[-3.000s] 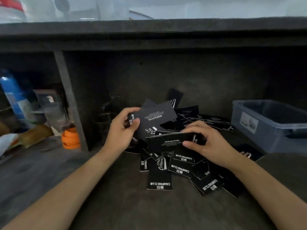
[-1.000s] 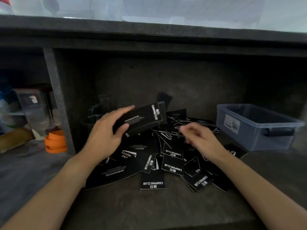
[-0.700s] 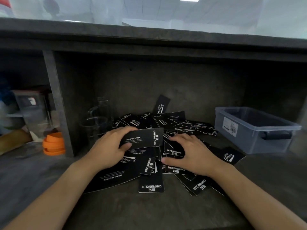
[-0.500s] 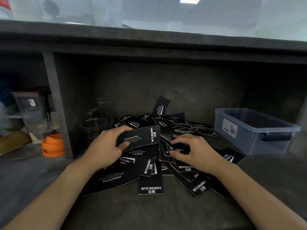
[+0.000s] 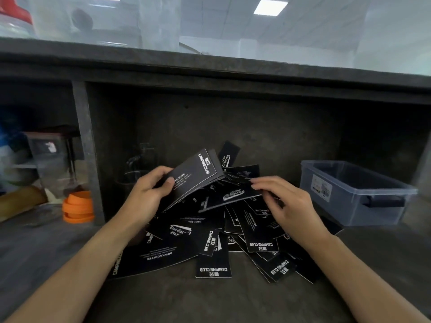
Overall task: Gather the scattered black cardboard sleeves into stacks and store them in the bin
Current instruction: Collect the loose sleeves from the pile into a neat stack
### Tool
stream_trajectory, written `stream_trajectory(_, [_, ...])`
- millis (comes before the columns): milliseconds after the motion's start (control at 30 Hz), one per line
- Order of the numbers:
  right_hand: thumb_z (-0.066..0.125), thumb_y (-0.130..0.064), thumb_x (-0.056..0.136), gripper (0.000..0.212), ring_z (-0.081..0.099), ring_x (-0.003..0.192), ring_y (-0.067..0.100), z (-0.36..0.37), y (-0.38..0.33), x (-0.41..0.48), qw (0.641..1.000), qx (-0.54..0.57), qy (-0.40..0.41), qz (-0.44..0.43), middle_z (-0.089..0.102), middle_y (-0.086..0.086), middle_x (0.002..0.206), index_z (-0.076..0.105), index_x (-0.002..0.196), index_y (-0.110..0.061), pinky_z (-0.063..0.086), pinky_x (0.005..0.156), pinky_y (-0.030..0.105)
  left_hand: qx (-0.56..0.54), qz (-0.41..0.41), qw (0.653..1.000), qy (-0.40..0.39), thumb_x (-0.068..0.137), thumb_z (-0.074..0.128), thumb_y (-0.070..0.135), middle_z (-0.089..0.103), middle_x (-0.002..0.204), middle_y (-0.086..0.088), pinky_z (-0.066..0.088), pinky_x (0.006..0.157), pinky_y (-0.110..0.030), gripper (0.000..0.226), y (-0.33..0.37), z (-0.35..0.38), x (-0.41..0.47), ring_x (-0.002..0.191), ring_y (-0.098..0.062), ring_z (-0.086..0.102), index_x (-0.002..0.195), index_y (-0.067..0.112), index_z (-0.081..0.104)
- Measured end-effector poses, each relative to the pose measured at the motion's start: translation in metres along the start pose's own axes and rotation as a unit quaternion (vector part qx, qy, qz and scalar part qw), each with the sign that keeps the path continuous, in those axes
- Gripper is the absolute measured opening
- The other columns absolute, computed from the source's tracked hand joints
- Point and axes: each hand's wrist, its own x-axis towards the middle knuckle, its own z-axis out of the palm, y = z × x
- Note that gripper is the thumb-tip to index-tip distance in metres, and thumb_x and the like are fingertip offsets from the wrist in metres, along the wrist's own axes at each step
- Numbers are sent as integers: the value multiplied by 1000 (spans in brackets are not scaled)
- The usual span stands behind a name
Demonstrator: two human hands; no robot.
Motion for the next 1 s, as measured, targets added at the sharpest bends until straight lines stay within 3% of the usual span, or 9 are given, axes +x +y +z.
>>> stream_trajectory(67, [66, 11, 90, 29, 64, 121, 5, 4, -3, 0, 1000, 19, -11, -9, 71, 0, 123, 75, 111, -6, 51, 104, 24, 13, -8, 999, -37, 100, 59, 14, 71, 95, 7, 48, 94, -39, 21, -3, 1, 0, 95, -12, 66, 92, 28, 71])
stream_trajectory(167, [67, 15, 87, 31, 65, 119, 5, 12, -9, -1, 999, 46, -18, -7, 72, -2, 122, 78, 107, -6, 51, 103, 23, 98, -15, 988, -117, 101, 58, 13, 63, 124, 13, 37, 117, -41, 14, -10, 6, -1, 123, -9, 56, 105, 18, 70])
stream_trajectory(333, [70, 16, 85, 27, 70, 112, 6, 20, -14, 0, 996, 91, 6, 10, 74, -2, 119, 81, 99, -5, 57, 96, 28, 152, -2, 966, -207, 102, 58, 13, 58, 142, 14, 36, 119, -42, 18, -13, 12, -6, 133, -4, 51, 108, 25, 70])
stream_trajectory(467, [70, 17, 85, 29, 71, 111, 7, 18, -18, 0, 986, 152, 25, 59, 76, -4, 116, 82, 94, -8, 56, 96, 25, 197, 60, 956, -207, 98, 66, 24, 21, 164, 20, 20, 122, -26, 7, -12, 9, -4, 150, 5, 21, 98, 29, 70])
stream_trajectory(667, [63, 19, 88, 32, 72, 111, 14, 15, -12, -1, 958, 249, -1, 144, 77, -4, 113, 81, 94, -7, 62, 89, 36, 208, 103, 956, -177, 93, 69, 23, 54, 108, 15, 42, 98, -20, 9, -17, 14, -5, 110, -9, 57, 99, 29, 72])
stream_trajectory(767, [56, 20, 91, 40, 67, 120, 12, 15, -14, -1, 963, 230, -18, 137, 70, -6, 127, 77, 109, -9, 59, 95, 34, 217, 139, 958, -126, 92, 72, 18, 57, 104, 15, 47, 96, -24, 16, -13, 17, -4, 106, -10, 60, 100, 33, 72])
stream_trajectory(867, [46, 16, 98, 57, 65, 121, 10, 15, -18, 0, 960, 222, -47, 164, 61, -13, 140, 55, 141, -21, 53, 100, 23, 242, 180, 952, -54, 91, 74, 11, 57, 104, 14, 48, 95, -29, 21, -6, 13, -3, 104, -10, 61, 104, 28, 73])
stream_trajectory(933, [44, 8, 102, 56, 69, 112, 13, 15, -17, 0, 937, 263, -69, 219, 68, -11, 130, 48, 145, -28, 54, 98, 29, 265, 184, 945, -53, 90, 75, 12, 58, 106, 14, 49, 95, -28, 34, -4, 10, -5, 104, -8, 60, 113, 34, 65])
stream_trajectory(1000, [52, -3, 103, 39, 72, 104, 10, 17, -12, 0, 930, 251, -101, 248, 76, -5, 112, 58, 134, -27, 56, 97, 33, 290, 145, 940, -103, 91, 74, 17, 59, 110, 17, 47, 98, -23, 54, -7, 11, -8, 108, 0, 58, 130, 46, 51])
